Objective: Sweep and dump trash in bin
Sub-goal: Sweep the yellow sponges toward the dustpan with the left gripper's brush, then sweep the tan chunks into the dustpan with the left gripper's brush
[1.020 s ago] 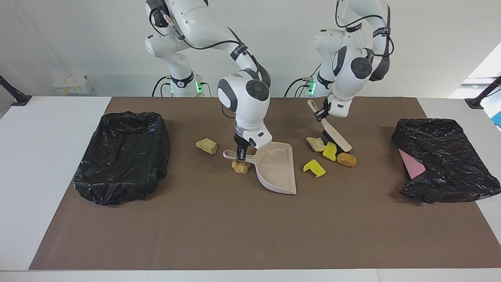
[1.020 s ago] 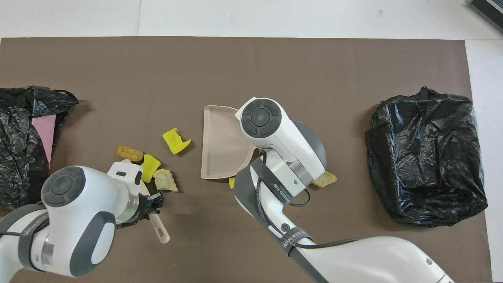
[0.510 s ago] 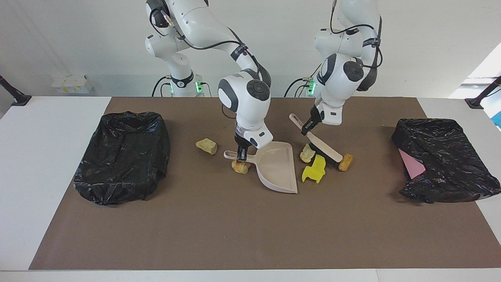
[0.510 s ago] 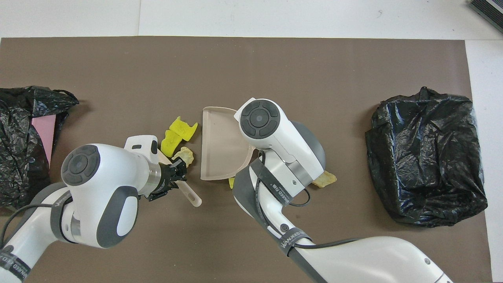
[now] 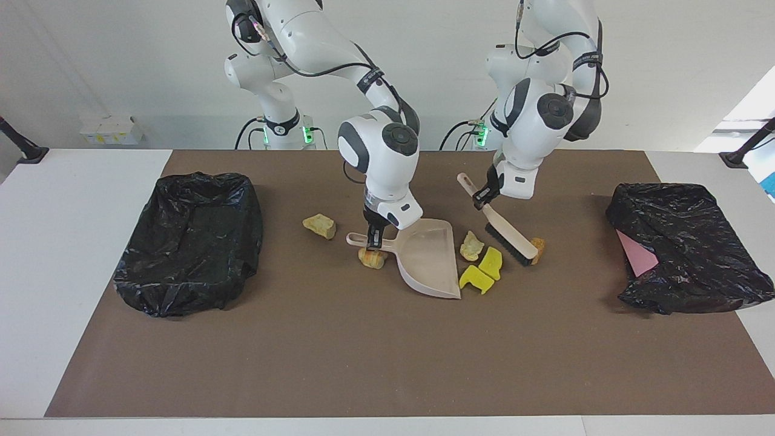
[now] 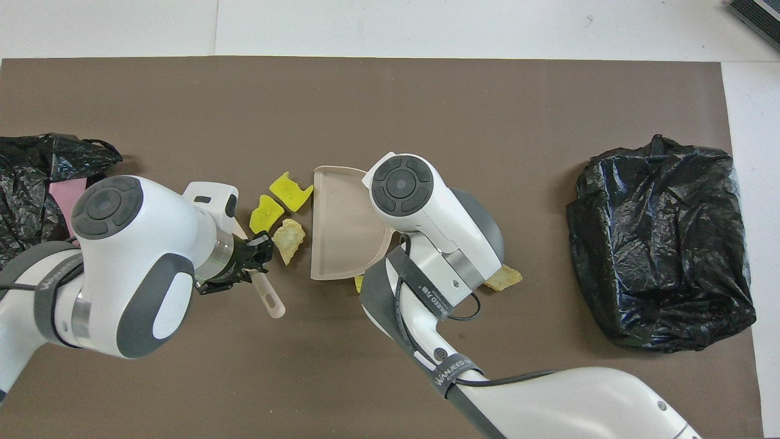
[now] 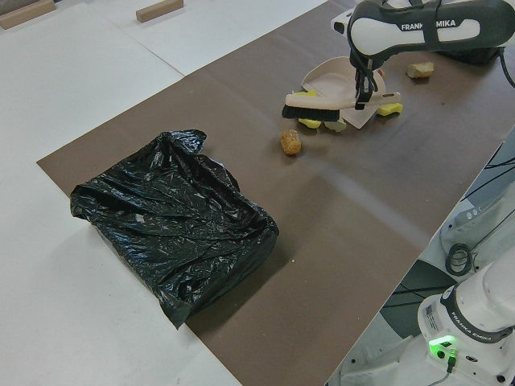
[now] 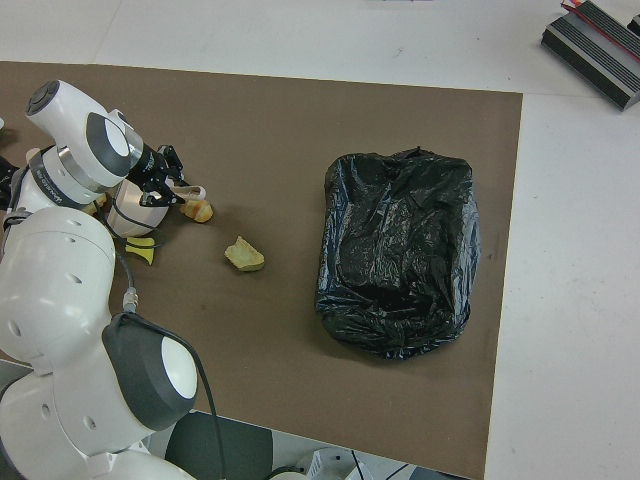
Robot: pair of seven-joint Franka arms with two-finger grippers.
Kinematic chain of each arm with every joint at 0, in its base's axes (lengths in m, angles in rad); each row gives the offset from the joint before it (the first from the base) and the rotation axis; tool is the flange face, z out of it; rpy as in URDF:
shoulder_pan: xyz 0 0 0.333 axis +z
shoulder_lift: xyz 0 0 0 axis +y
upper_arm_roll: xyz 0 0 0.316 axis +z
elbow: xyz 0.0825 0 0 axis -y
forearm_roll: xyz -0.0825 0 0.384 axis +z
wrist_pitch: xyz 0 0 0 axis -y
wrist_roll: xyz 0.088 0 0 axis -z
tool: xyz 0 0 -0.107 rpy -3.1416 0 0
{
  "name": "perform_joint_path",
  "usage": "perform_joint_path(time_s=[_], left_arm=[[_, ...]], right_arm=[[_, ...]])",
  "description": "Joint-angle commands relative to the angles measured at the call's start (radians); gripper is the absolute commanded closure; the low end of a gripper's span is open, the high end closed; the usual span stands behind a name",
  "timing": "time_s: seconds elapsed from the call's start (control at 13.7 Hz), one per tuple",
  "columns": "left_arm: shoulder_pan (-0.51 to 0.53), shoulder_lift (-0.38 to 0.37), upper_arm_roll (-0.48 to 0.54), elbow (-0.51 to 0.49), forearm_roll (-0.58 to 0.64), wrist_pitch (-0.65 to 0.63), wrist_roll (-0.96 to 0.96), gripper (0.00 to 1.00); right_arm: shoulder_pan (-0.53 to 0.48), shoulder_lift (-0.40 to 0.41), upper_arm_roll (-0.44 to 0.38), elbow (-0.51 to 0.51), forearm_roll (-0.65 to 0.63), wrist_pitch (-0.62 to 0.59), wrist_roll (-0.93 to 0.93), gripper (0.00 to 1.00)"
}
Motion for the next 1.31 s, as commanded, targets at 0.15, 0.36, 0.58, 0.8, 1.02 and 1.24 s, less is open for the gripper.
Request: perform_joint_path(time_s=[0.15, 0.36, 0.58, 0.8, 1.02, 1.24], left_arm=[[0.173, -0.055, -0.003, -0.078, 0.082, -0.049, 0.296, 1.0], [0.244, -0.053, -0.001, -0.113, 0.103, -0.037, 0.454, 1.0], [0.269, -0.041, -0.003, -0.139, 0.103, -0.026, 0.565, 1.0], [0.232, 0.005, -0.009, -0.139, 0.103, 0.046, 0.614, 1.0], [0.169, 0.075, -0.015, -0.083, 0.085, 0.103, 0.663, 1.0], [0.105, 0.111, -0.015, -0.061, 0.013, 0.164, 0.775, 1.0]], right_arm=[[-0.002, 0.004, 0.006, 0.0, -0.018, 0.013, -0.026, 1.0], [-0.002, 0.004, 0.006, 0.0, -0.018, 0.013, -0.026, 1.0], [-0.002, 0.004, 0.006, 0.0, -0.018, 0.012, -0.026, 1.0], [0.001, 0.004, 0.006, -0.006, -0.016, 0.012, -0.024, 1.0], [0.001, 0.004, 0.006, -0.006, -0.016, 0.012, -0.024, 1.0], [0.001, 0.004, 0.006, -0.006, -0.016, 0.013, -0.024, 1.0]])
